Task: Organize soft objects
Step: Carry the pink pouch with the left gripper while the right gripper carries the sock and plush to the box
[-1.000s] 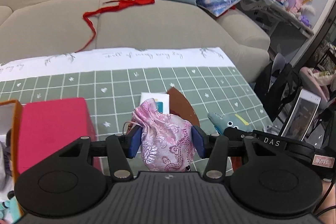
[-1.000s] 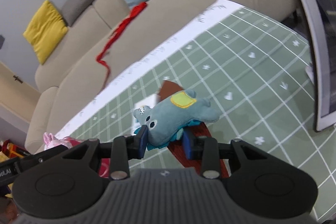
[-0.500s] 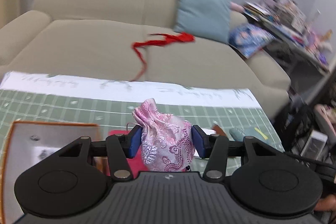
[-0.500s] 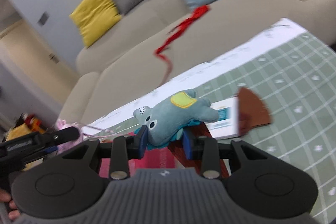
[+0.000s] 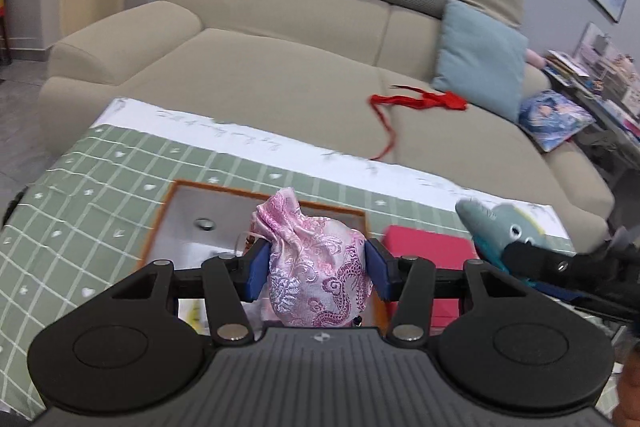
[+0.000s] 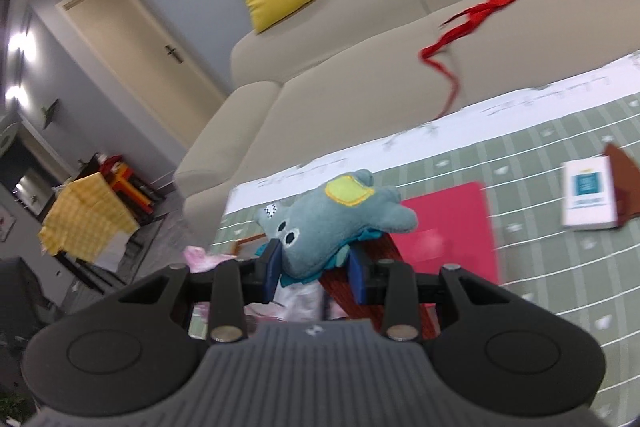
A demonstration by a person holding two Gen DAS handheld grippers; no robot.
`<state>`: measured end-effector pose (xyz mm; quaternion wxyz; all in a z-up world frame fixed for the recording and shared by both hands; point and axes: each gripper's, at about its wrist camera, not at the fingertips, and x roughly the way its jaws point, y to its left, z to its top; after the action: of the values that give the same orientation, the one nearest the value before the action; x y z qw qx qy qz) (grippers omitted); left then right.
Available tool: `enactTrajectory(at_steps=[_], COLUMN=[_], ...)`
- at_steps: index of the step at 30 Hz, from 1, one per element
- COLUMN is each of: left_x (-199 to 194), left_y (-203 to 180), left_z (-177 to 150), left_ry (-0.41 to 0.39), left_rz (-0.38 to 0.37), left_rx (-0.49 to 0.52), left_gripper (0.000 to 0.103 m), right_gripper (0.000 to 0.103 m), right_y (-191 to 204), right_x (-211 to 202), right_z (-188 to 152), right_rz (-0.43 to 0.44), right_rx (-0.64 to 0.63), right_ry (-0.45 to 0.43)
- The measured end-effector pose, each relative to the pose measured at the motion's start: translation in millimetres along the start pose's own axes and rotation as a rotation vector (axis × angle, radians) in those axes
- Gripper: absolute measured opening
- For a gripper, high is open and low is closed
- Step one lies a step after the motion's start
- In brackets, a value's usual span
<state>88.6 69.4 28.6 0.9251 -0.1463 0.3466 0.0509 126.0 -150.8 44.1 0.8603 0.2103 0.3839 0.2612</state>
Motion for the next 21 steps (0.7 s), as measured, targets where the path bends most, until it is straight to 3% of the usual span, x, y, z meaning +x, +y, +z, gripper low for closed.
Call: enactTrajectory(at_steps=[5,11,16,21], left_x=[1.8,12.6,37.3,54.2], left_y=[28.1,60.7,75.5,87.2], left_z=[-2.9,-10.5,-18.5,-28.1], left_ry=[-0.004,-0.016,0.105,0.152], left_rz=[0.012,-0.005,0.006,0.018], left_rx=[-0.001,-0.015,-0.021,-0.032], left_gripper=[0.058,0.058,0.058,0.058], right_gripper=[0.034,0.034,0.034,0.034], right_y=[25.0,42.7,43.4,34.9], right_x=[29.5,70.4,98.5,135.4], right_z=[-18.4,-32.7,-30.7,-37.8], right_rz=[0.035,-0.011,-0.039,-0.090], right_rx=[0.001,-0.040,-0.050,-0.006], right_ry=[0.040,0.102,0.132,0.187])
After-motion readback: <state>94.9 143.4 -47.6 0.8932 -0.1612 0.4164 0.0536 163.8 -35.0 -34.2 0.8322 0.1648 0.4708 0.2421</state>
